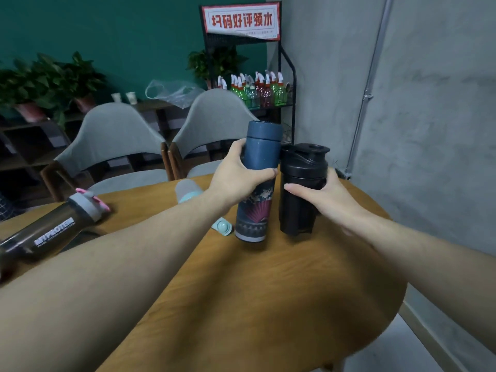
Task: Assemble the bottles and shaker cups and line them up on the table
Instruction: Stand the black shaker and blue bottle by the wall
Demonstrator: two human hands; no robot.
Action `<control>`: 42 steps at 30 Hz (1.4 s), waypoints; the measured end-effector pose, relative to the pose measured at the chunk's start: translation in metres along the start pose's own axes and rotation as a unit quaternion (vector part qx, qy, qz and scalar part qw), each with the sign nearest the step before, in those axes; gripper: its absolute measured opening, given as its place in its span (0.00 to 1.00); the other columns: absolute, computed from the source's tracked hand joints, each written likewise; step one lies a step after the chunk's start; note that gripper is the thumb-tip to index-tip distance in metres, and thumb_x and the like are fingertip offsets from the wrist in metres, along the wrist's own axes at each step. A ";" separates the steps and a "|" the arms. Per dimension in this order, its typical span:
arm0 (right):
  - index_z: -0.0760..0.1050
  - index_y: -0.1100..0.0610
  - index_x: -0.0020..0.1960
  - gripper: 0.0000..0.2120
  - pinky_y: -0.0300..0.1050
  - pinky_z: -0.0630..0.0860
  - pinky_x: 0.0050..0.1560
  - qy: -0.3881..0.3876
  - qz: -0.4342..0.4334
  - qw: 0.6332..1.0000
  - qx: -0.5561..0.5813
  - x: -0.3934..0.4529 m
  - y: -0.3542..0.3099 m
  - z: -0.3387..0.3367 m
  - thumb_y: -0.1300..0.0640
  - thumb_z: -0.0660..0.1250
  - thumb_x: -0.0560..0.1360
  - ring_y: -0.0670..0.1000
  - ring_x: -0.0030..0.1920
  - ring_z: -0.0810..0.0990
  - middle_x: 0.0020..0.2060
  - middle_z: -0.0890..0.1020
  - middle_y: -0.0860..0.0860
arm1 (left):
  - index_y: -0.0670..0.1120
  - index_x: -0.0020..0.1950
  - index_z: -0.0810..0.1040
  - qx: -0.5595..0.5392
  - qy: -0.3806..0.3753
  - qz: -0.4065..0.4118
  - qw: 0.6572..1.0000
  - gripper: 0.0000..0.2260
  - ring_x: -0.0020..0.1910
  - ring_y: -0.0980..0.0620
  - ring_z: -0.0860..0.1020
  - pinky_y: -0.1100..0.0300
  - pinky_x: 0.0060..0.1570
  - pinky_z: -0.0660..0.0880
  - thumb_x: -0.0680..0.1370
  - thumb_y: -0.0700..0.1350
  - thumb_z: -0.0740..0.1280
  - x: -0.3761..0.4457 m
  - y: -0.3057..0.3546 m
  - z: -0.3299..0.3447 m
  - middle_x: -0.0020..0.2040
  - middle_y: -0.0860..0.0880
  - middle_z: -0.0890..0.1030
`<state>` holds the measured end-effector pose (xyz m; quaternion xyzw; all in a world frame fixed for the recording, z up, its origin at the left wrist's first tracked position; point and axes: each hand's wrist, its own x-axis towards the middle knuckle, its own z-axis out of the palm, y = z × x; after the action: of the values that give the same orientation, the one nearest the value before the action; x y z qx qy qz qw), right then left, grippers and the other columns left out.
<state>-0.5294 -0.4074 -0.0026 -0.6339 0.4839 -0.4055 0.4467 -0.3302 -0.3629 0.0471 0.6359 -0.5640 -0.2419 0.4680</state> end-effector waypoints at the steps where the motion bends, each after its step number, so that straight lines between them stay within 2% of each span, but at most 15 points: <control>1: 0.66 0.47 0.71 0.42 0.52 0.78 0.63 0.008 -0.002 1.000 -0.006 0.009 0.002 -0.006 0.38 0.81 0.64 0.47 0.61 0.79 0.62 0.79 0.43 | 0.55 0.72 0.67 -0.017 0.000 0.003 1.000 0.39 0.54 0.51 0.83 0.47 0.56 0.81 0.65 0.54 0.81 0.009 0.000 0.009 0.58 0.51 0.82; 5: 0.66 0.47 0.72 0.45 0.54 0.77 0.66 0.036 -0.003 0.999 -0.032 0.051 0.013 -0.029 0.37 0.81 0.62 0.50 0.64 0.78 0.63 0.79 0.45 | 0.55 0.74 0.64 -0.066 0.001 0.010 0.998 0.39 0.58 0.49 0.81 0.46 0.60 0.80 0.68 0.51 0.80 0.049 -0.010 0.041 0.61 0.50 0.80; 8: 0.67 0.45 0.69 0.45 0.55 0.76 0.67 0.052 -0.004 0.998 -0.034 0.088 0.021 -0.044 0.35 0.81 0.58 0.50 0.64 0.79 0.62 0.80 0.44 | 0.54 0.76 0.62 -0.079 0.006 0.008 0.997 0.40 0.60 0.48 0.80 0.46 0.62 0.79 0.70 0.48 0.80 0.081 -0.020 0.063 0.64 0.49 0.78; 13: 0.66 0.46 0.69 0.38 0.55 0.78 0.64 0.061 0.006 0.997 -0.053 0.143 0.036 -0.059 0.42 0.81 0.66 0.51 0.62 0.78 0.59 0.78 0.45 | 0.51 0.76 0.61 -0.064 0.017 0.006 0.998 0.40 0.63 0.47 0.78 0.45 0.64 0.78 0.70 0.48 0.80 0.126 -0.040 0.092 0.67 0.48 0.76; 17: 0.66 0.49 0.72 0.40 0.57 0.78 0.64 0.058 0.017 0.997 -0.048 0.177 0.052 -0.061 0.43 0.82 0.66 0.52 0.63 0.79 0.62 0.79 0.47 | 0.51 0.75 0.62 -0.060 0.033 0.008 0.998 0.39 0.64 0.49 0.77 0.46 0.65 0.77 0.71 0.48 0.79 0.151 -0.051 0.111 0.67 0.49 0.76; 21: 0.65 0.51 0.74 0.41 0.51 0.77 0.60 0.056 0.014 0.998 -0.040 0.196 0.063 -0.058 0.46 0.81 0.68 0.51 0.61 0.78 0.60 0.77 0.47 | 0.50 0.74 0.63 -0.064 0.046 0.014 0.997 0.36 0.62 0.51 0.77 0.48 0.63 0.78 0.71 0.47 0.79 0.167 -0.055 0.122 0.64 0.50 0.76; 24: 0.64 0.52 0.74 0.40 0.49 0.76 0.59 0.051 0.015 0.998 -0.040 0.204 0.070 -0.055 0.47 0.81 0.69 0.51 0.61 0.77 0.60 0.77 0.47 | 0.50 0.73 0.63 -0.061 0.055 0.016 0.996 0.36 0.60 0.52 0.77 0.50 0.62 0.78 0.71 0.48 0.79 0.173 -0.055 0.125 0.61 0.52 0.76; 31: 0.62 0.50 0.75 0.44 0.58 0.77 0.66 0.043 0.031 0.997 -0.054 0.207 0.075 -0.055 0.45 0.81 0.67 0.54 0.65 0.77 0.64 0.77 0.49 | 0.51 0.72 0.62 -0.048 0.076 0.013 0.996 0.38 0.62 0.53 0.76 0.50 0.62 0.77 0.69 0.50 0.80 0.168 -0.053 0.132 0.62 0.55 0.75; 35: 0.54 0.51 0.81 0.54 0.55 0.73 0.69 0.033 0.069 0.995 -0.057 0.196 0.073 -0.055 0.44 0.82 0.65 0.56 0.70 0.74 0.72 0.74 0.53 | 0.50 0.74 0.61 -0.039 0.068 -0.021 0.997 0.43 0.67 0.50 0.75 0.47 0.65 0.76 0.66 0.51 0.82 0.164 -0.045 0.131 0.68 0.50 0.75; 37: 0.48 0.50 0.83 0.59 0.56 0.69 0.72 0.042 0.087 0.994 -0.054 0.186 0.072 -0.056 0.44 0.83 0.65 0.58 0.75 0.70 0.77 0.69 0.56 | 0.49 0.77 0.59 -0.030 0.054 -0.040 0.997 0.48 0.71 0.48 0.72 0.51 0.66 0.74 0.65 0.52 0.83 0.157 -0.041 0.127 0.72 0.48 0.71; 40: 0.49 0.50 0.83 0.57 0.60 0.68 0.74 0.063 0.098 0.990 -0.075 0.165 0.068 -0.056 0.45 0.82 0.66 0.61 0.76 0.68 0.79 0.66 0.59 | 0.48 0.79 0.58 -0.017 0.047 -0.057 0.997 0.46 0.74 0.46 0.68 0.57 0.60 0.70 0.68 0.53 0.81 0.137 -0.034 0.112 0.76 0.46 0.66; 42: 0.54 0.51 0.80 0.51 0.63 0.72 0.71 0.075 0.102 0.987 -0.096 0.148 0.063 -0.054 0.45 0.81 0.68 0.61 0.73 0.71 0.76 0.68 0.59 | 0.49 0.78 0.61 -0.001 0.050 -0.065 0.997 0.39 0.73 0.46 0.69 0.54 0.64 0.71 0.73 0.55 0.77 0.121 -0.032 0.096 0.77 0.46 0.67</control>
<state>-0.5662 -0.5692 -0.0364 -0.5885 0.6153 -0.3559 0.3853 -0.3653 -0.5104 0.0032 0.6824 -0.4969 -0.2397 0.4795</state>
